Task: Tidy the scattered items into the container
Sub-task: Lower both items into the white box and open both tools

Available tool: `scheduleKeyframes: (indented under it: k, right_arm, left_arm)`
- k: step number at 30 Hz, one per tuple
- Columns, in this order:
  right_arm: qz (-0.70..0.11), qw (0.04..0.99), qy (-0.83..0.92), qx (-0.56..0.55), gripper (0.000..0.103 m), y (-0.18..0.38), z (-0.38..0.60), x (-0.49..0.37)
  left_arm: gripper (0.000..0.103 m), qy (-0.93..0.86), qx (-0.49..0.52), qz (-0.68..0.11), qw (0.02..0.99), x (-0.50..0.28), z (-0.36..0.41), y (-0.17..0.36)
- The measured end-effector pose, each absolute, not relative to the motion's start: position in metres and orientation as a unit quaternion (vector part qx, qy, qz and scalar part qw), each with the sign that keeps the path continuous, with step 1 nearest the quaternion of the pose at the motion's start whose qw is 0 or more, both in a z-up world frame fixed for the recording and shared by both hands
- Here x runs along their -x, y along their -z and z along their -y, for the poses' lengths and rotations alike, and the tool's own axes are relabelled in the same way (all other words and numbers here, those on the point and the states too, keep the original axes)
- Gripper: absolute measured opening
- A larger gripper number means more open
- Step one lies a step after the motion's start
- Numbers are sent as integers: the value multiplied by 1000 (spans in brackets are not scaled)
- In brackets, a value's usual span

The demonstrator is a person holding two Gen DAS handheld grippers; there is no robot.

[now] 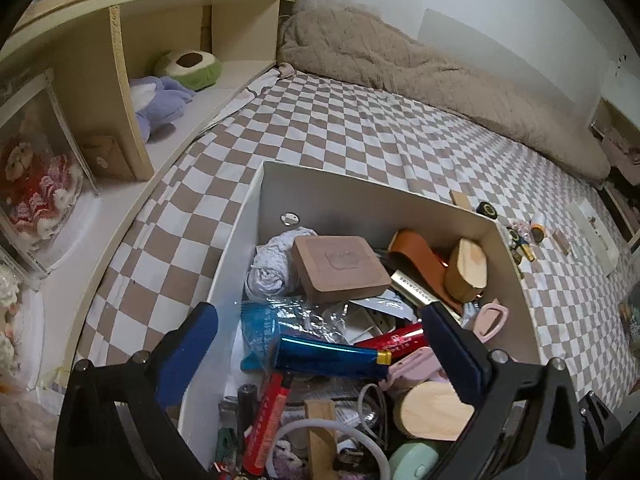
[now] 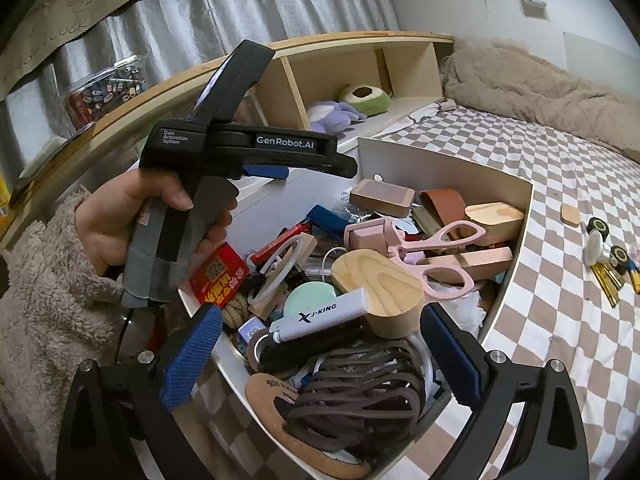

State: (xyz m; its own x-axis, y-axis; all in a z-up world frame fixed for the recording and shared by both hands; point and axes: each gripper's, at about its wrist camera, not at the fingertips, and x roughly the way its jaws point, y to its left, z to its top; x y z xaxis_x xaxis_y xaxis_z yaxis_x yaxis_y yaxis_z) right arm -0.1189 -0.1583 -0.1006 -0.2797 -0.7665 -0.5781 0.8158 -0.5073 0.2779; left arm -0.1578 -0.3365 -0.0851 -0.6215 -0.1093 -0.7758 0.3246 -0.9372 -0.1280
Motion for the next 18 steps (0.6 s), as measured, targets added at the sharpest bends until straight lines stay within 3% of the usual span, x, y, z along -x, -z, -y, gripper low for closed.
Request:
scheduleKeyframes:
  k: [18]
  right_arm:
    - [-29,481,815,-321,103,81,135,110]
  left_arm:
    - [103,909,-386,-109,112,129,305,54]
